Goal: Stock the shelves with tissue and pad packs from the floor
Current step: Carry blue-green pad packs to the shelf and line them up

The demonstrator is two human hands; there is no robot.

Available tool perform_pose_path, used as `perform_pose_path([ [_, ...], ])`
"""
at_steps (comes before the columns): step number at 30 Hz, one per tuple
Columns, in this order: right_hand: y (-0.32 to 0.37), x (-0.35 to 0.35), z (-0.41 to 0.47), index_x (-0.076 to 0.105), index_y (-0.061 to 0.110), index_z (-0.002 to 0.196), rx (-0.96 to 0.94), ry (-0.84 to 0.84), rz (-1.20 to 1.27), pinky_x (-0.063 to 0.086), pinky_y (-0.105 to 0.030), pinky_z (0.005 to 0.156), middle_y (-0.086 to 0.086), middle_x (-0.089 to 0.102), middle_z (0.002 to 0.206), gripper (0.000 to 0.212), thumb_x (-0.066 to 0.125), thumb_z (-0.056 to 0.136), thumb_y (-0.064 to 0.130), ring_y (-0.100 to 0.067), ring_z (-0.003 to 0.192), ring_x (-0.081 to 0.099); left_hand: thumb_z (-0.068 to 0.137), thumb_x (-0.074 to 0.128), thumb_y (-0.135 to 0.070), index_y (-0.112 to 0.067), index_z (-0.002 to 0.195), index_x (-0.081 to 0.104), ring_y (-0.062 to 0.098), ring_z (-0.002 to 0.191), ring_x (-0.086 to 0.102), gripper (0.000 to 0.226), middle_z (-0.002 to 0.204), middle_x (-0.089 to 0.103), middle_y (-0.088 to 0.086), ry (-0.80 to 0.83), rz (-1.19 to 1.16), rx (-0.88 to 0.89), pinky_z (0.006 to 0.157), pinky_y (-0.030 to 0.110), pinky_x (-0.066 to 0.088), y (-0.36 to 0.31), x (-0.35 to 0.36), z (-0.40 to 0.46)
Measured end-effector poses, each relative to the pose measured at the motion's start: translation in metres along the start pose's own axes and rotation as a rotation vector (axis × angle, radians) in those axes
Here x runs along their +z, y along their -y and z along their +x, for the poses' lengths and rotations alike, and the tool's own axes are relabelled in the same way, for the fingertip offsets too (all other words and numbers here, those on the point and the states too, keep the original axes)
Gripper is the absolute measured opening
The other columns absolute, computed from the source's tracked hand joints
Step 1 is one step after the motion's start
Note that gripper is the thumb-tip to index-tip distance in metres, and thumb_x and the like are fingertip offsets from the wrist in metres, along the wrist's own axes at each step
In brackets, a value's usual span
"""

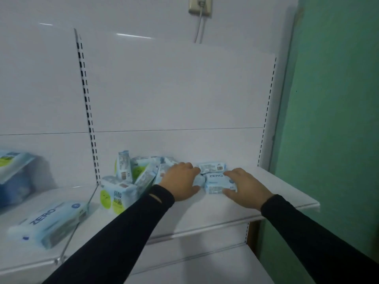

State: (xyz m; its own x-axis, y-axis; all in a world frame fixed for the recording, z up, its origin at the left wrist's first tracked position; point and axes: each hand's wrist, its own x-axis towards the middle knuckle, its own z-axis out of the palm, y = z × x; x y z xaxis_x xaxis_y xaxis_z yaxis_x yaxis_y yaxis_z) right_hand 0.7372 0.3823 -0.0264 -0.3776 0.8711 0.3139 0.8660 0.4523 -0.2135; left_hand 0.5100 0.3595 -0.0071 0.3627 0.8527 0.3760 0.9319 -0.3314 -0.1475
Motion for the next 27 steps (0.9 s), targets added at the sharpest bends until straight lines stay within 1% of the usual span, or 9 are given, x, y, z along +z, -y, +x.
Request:
perform_pose_path([
  [3, -0.018, 0.013, 0.026, 0.038, 0.022, 0.144, -0.034, 0.065, -0.012, 0.032, -0.032, 0.108, -0.002, 0.038, 0.144, 0.068, 0.06, 0.085, 0.048, -0.022, 0.129, 0.038, 0.087, 0.055, -0.038, -0.015, 0.125, 0.05, 0.03, 0.107, 0.053, 0.045, 0.116, 0.054, 0.011, 0.065, 0.095, -0.002, 0.089, 0.037, 0.04, -0.009, 0.019, 0.03],
  [6, -0.047, 0.039, 0.055, 0.045, 0.026, 0.138, -0.115, 0.129, -0.008, 0.037, -0.038, 0.106, -0.002, 0.045, 0.138, 0.074, 0.059, 0.075, 0.063, -0.025, 0.126, 0.043, 0.086, 0.055, -0.043, -0.012, 0.125, 0.051, 0.031, 0.11, 0.052, 0.049, 0.119, 0.055, 0.011, 0.189, 0.268, -0.11, 0.097, 0.04, 0.036, -0.007, 0.036, 0.056],
  [10, -0.071, 0.066, 0.075, 0.045, 0.024, 0.138, -0.149, 0.159, 0.039, 0.037, -0.039, 0.106, -0.004, 0.046, 0.134, 0.083, 0.052, 0.071, 0.072, -0.026, 0.123, 0.043, 0.091, 0.042, -0.042, -0.014, 0.112, 0.057, 0.03, 0.102, 0.059, 0.038, 0.108, 0.066, 0.009, 0.295, 0.508, -0.206, 0.103, 0.05, 0.03, -0.004, 0.058, 0.078],
  [13, -0.066, 0.06, 0.072, 0.039, 0.019, 0.144, -0.151, 0.106, 0.056, 0.031, -0.032, 0.108, -0.007, 0.043, 0.14, 0.066, 0.056, 0.088, 0.049, -0.026, 0.125, 0.04, 0.096, 0.038, -0.03, -0.013, 0.11, 0.058, 0.028, 0.095, 0.062, 0.029, 0.102, 0.069, 0.007, 0.308, 0.578, -0.188, 0.105, 0.052, 0.027, -0.005, 0.062, 0.084],
  [15, -0.065, 0.053, 0.068, 0.04, 0.019, 0.143, -0.163, 0.084, 0.05, 0.033, -0.031, 0.104, -0.006, 0.046, 0.138, 0.053, 0.053, 0.095, 0.038, -0.026, 0.122, 0.043, 0.097, 0.037, -0.024, -0.012, 0.112, 0.057, 0.028, 0.096, 0.063, 0.028, 0.103, 0.069, 0.007, 0.306, 0.56, -0.156, 0.107, 0.051, 0.026, -0.007, 0.056, 0.08],
  [18, -0.067, 0.032, 0.053, 0.051, 0.021, 0.136, -0.184, 0.106, 0.08, 0.039, -0.035, 0.099, -0.008, 0.055, 0.13, 0.043, 0.052, 0.096, 0.037, -0.025, 0.115, 0.051, 0.099, 0.036, -0.026, -0.014, 0.114, 0.055, 0.028, 0.102, 0.061, 0.027, 0.109, 0.066, 0.009, 0.323, 0.402, -0.1, 0.103, 0.043, 0.033, -0.009, 0.035, 0.072],
  [21, -0.066, 0.002, 0.029, 0.06, 0.018, 0.124, -0.163, 0.062, 0.148, 0.037, -0.024, 0.086, 0.0, 0.061, 0.117, 0.031, 0.051, 0.097, 0.031, -0.021, 0.108, 0.056, 0.097, 0.041, -0.028, -0.015, 0.114, 0.057, 0.029, 0.101, 0.059, 0.026, 0.11, 0.065, 0.011, 0.255, -0.03, -0.121, 0.089, 0.037, 0.046, -0.009, 0.006, 0.06],
  [24, -0.061, -0.027, 0.002, 0.062, 0.013, 0.101, -0.038, -0.08, 0.221, 0.04, -0.03, 0.071, -0.003, 0.067, 0.093, 0.024, 0.047, 0.098, 0.032, -0.024, 0.088, 0.061, 0.099, 0.041, -0.026, -0.012, 0.109, 0.06, 0.026, 0.097, 0.058, 0.026, 0.105, 0.065, 0.008, 0.151, -0.263, -0.108, 0.082, 0.032, 0.044, -0.01, -0.015, 0.05],
  [27, -0.053, -0.049, -0.028, 0.058, 0.016, 0.095, 0.113, -0.17, 0.241, 0.046, -0.032, 0.068, -0.008, 0.065, 0.086, 0.025, 0.042, 0.099, 0.035, -0.024, 0.079, 0.06, 0.099, 0.041, -0.025, -0.011, 0.108, 0.062, 0.023, 0.094, 0.057, 0.027, 0.102, 0.064, 0.005, 0.047, -0.423, -0.117, 0.077, 0.027, 0.039, -0.017, -0.016, 0.045],
])
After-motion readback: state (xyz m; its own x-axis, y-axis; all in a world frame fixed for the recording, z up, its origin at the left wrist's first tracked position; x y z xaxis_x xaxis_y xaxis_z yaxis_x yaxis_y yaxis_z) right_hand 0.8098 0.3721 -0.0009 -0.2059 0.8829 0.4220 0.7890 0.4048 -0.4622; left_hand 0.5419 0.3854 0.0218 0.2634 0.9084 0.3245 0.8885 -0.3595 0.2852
